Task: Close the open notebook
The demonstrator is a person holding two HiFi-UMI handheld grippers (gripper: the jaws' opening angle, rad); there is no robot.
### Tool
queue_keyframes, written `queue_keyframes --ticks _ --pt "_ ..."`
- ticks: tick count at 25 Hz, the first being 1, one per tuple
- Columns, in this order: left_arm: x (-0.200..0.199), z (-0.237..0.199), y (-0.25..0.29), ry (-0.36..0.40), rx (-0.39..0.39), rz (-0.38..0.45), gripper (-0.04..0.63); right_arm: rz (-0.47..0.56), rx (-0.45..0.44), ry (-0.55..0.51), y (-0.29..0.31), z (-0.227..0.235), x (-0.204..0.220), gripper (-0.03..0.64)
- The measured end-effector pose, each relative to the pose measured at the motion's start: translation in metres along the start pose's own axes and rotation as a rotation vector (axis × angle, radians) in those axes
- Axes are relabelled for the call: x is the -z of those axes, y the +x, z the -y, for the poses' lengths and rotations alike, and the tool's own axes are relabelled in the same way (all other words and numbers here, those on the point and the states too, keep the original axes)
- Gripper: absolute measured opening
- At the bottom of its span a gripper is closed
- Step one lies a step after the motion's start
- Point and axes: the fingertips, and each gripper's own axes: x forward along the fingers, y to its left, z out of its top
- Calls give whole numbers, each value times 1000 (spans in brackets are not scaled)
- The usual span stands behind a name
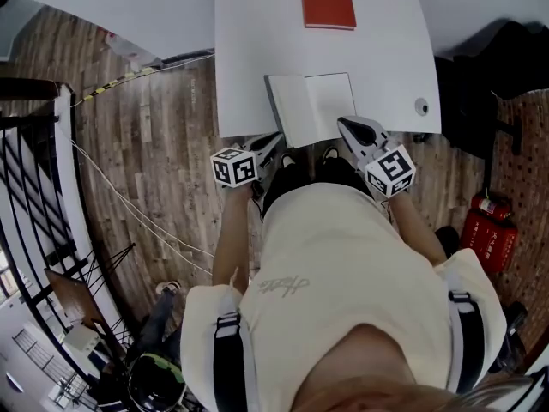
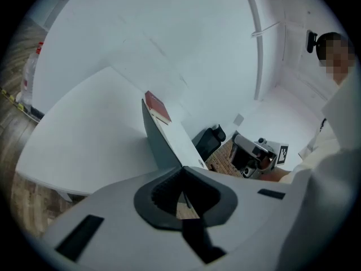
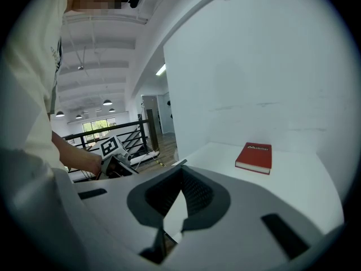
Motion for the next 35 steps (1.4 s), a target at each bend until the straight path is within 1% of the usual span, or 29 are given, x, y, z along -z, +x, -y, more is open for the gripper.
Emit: queue_keyframes --ticks 4,9,15,20,26,28,32,33,35 --pt "-8 22 14 29 1 -12 25 27 8 9 -13 14 -1 8" --pt "-10 47 30 55 -24 -31 25 57 34 35 -37 36 -6 8" --pt "-12 73 66 79 -38 -55 25 87 63 63 -63 64 -2 8" --pt "-7 88 89 95 -67 -72 25 102 75 88 -84 82 10 8" --pt "-1 89 110 113 -100 -97 25 127 93 104 -94 103 20 8" --pt "0 92 120 141 -121 -101 25 134 102 112 -98 111 23 8" --pt "9 96 140 249 -180 -156 26 138 112 124 -104 123 34 8" --pt "12 97 145 261 -189 -171 26 136 114 131 -106 124 38 8" --pt "17 101 154 260 -191 -189 28 133 116 144 -109 126 43 8"
